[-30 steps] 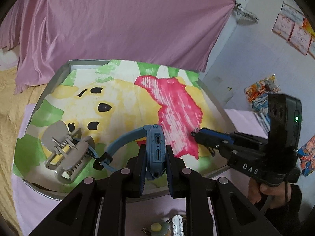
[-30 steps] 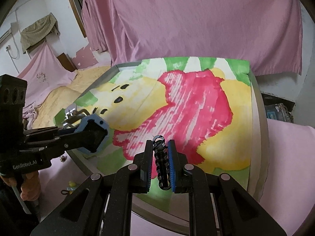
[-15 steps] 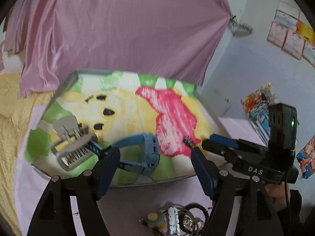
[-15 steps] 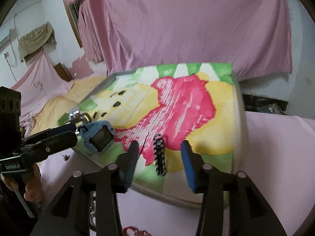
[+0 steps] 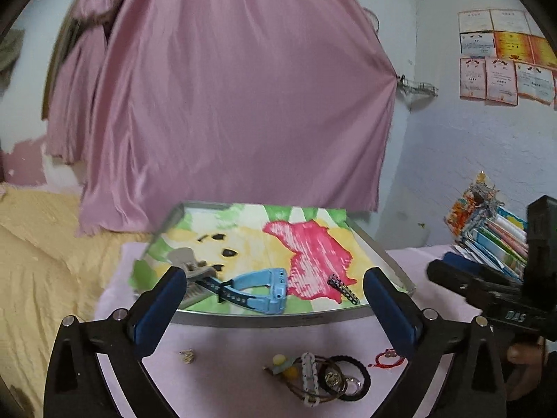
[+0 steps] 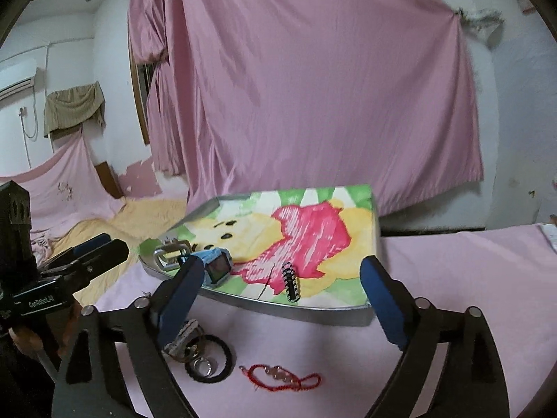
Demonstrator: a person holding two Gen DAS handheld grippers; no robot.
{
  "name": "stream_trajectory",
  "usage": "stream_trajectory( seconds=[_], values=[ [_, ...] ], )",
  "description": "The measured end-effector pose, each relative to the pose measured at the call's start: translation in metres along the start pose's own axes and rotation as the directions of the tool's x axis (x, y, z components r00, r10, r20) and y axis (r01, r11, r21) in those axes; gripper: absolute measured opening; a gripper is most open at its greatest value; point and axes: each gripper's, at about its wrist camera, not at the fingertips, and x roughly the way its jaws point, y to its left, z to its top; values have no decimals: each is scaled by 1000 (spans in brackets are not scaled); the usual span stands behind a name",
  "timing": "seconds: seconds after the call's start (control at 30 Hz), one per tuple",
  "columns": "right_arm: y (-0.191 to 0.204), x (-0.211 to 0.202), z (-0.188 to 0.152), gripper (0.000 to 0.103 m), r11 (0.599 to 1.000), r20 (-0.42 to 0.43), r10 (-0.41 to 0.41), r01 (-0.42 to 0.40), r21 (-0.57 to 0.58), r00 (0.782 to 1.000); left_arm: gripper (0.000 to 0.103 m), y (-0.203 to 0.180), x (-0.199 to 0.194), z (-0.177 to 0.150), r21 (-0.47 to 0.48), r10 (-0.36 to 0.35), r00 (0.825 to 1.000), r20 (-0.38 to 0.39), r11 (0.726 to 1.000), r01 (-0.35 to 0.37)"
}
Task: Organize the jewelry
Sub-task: 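Withdraw both open tools from the tray toward the remaining jewelry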
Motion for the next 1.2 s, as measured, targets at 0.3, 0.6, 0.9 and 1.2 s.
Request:
stream_trajectory(
  seconds=[0.3,0.6,0.9,1.2],
  values=[
    [12,-49,-24,92,998,112,-28,35,-56,993,102,3,-39,-25,-8,32,997,76,999,-31],
    [22,-64,-44,93,995,116,-59,68,-76,991,102,0,-62,-47,2,56,994,98,998,-56],
    [22,-61,-56,93,991,41,-79,83,-109,996,102,4,-60,-64,22,54,998,16,998,-54],
    [23,-44,-57,93,991,-69,-51,42,-128,996,102,18,-46,-65,1,63,993,-98,998,-63]
  ],
)
